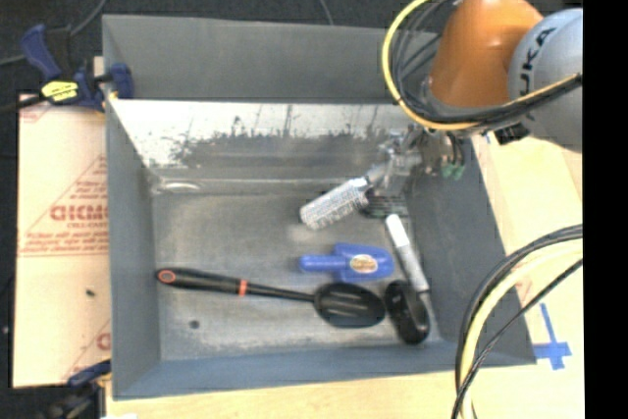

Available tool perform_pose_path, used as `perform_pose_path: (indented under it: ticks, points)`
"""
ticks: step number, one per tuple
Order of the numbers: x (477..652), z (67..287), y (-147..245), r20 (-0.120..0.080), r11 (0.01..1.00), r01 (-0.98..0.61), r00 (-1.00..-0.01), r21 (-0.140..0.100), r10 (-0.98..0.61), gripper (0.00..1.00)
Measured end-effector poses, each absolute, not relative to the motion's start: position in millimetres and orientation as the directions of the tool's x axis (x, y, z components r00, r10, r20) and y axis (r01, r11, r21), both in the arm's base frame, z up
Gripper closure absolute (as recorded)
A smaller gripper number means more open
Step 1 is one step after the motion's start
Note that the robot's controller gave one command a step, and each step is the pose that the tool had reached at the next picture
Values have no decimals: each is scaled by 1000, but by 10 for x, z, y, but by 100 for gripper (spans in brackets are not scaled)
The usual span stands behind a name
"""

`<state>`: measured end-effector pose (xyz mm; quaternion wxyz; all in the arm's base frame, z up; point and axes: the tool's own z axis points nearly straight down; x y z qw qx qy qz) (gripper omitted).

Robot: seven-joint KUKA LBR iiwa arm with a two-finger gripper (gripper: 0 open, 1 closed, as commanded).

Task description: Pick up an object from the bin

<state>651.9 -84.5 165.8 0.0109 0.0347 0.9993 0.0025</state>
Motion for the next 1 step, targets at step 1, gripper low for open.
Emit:
perform_pose_path:
  ticks: [1]
  points:
    - [6521,1748,-846,-23,998,69,-997,6,69,100]
